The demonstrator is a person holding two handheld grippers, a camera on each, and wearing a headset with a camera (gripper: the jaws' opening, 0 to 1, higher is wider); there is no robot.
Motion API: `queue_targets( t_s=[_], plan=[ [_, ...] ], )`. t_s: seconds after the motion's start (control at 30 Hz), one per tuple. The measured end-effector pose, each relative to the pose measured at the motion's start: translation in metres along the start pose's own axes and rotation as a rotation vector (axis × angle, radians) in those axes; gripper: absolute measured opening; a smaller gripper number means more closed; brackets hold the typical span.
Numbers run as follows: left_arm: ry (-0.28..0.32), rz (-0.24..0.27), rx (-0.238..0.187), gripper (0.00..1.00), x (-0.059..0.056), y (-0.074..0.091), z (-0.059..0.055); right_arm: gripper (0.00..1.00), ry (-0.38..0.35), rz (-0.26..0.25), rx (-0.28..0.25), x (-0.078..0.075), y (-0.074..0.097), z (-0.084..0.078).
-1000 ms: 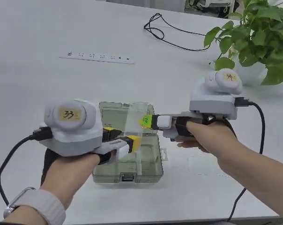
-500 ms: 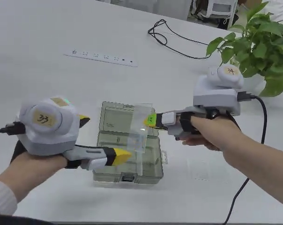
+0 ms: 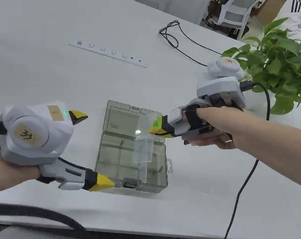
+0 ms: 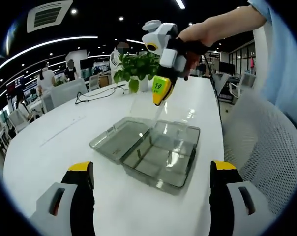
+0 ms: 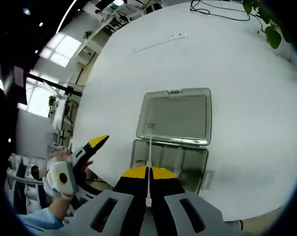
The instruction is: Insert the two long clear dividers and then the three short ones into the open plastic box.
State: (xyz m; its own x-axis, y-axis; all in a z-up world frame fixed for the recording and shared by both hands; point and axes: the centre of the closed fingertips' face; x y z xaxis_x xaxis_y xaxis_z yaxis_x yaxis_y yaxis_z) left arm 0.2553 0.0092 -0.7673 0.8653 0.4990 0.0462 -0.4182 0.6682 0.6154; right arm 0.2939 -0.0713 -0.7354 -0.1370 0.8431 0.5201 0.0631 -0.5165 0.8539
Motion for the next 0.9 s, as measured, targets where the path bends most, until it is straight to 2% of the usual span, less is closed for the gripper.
queue_targets(
  t_s=[0.03, 0.1, 0.13, 0.17, 0.2, 0.23, 0.3, 0.37, 0.43, 0.5, 0.67, 0.83, 0.9],
  plan=[
    [0.003, -0.005, -0.004, 1.00, 0.000, 0.000, -0.001, 0.02, -0.015, -0.003, 0.030, 0.001, -0.001, -0.001],
    [-0.001, -0.001, -0.004, 1.00, 0.001, 0.000, -0.004, 0.02, -0.032, -0.017, 0.045, 0.002, -0.004, 0.002],
    [-0.012, -0.003, 0.001, 1.00, 0.000, 0.000, -0.007, 0.02, -0.042, -0.041, 0.092, 0.001, -0.006, -0.002],
    [-0.018, -0.005, -0.005, 1.00, 0.000, 0.001, -0.007, 0.02, -0.039, -0.046, 0.078, 0.001, -0.009, 0.004],
    [-0.022, -0.003, 0.000, 1.00, 0.000, 0.001, -0.009, 0.01, -0.050, -0.051, 0.115, 0.003, -0.012, 0.000],
    [-0.030, -0.003, 0.004, 1.00, 0.000, 0.001, -0.010, 0.01, -0.056, -0.046, 0.109, 0.005, -0.015, 0.001],
    [-0.033, -0.004, 0.004, 1.00, 0.000, 0.001, -0.012, 0.01, -0.094, -0.031, 0.141, 0.012, -0.020, -0.005],
    [-0.031, -0.002, 0.007, 1.00, 0.001, -0.001, -0.015, 0.01, -0.080, -0.081, 0.196, 0.010, -0.025, -0.017],
    [-0.027, -0.003, 0.003, 1.00, 0.002, -0.001, -0.016, 0.01, -0.066, -0.091, 0.187, 0.011, -0.031, -0.017],
    [-0.026, 0.000, -0.008, 1.00, 0.002, 0.000, -0.015, 0.01, -0.116, -0.071, 0.181, 0.014, -0.033, -0.020],
    [-0.020, -0.009, -0.020, 1.00, 0.000, -0.001, -0.016, 0.01, -0.145, -0.110, 0.189, 0.005, -0.036, -0.015],
    [-0.014, -0.016, -0.022, 1.00, -0.002, -0.002, -0.018, 0.01, -0.157, -0.112, 0.184, 0.010, -0.042, -0.015],
    [-0.014, -0.019, -0.023, 1.00, -0.003, -0.003, -0.019, 0.01, -0.152, -0.124, 0.201, 0.011, -0.044, -0.018]
  ],
)
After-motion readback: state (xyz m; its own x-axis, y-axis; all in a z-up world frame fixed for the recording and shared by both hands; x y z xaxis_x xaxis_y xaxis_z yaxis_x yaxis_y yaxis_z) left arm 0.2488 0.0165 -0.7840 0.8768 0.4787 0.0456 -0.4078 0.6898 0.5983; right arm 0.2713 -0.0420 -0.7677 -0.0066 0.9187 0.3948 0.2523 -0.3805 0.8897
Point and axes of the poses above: the centre of the closed fingertips' face, and the gripper's own axes: y roughly backward along the fingers, x roughly to its left, z roughly out of its top, and after that the axes turned 11 degrees about x, right-handed
